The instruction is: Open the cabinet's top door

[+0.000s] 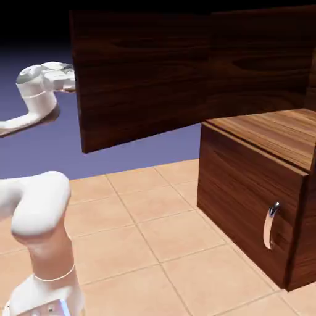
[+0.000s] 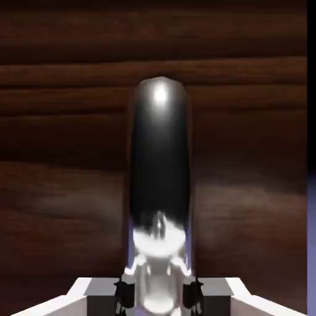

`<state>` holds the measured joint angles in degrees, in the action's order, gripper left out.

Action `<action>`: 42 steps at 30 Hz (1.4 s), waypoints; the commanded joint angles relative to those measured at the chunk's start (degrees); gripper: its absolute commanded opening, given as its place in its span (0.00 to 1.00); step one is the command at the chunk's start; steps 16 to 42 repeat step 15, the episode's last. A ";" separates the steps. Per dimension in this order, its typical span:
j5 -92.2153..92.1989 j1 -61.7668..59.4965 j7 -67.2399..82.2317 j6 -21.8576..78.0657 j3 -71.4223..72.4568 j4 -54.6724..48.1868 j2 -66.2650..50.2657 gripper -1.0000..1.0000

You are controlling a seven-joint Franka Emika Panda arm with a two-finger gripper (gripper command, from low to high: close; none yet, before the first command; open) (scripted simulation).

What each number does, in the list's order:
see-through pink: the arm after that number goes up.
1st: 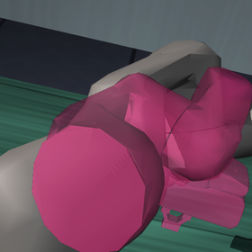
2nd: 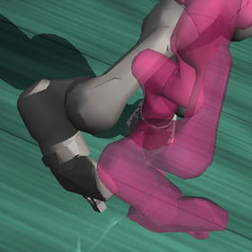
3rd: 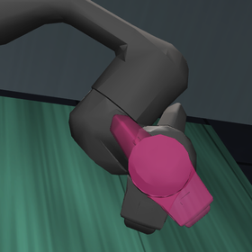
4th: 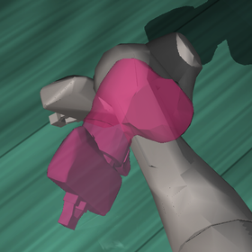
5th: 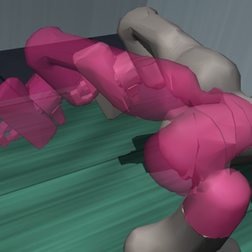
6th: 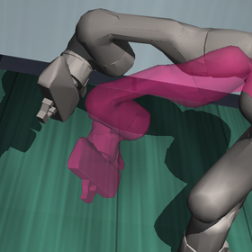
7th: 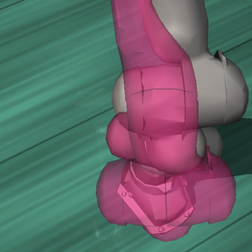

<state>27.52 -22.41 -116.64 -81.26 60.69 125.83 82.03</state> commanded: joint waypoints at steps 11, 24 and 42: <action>-2.82 -16.64 4.08 17.43 6.31 -22.82 -0.67 0.00; -2.95 -22.65 6.03 23.09 7.67 -31.13 -0.71 0.00; -2.95 -22.65 6.03 23.09 7.67 -31.13 -0.71 0.00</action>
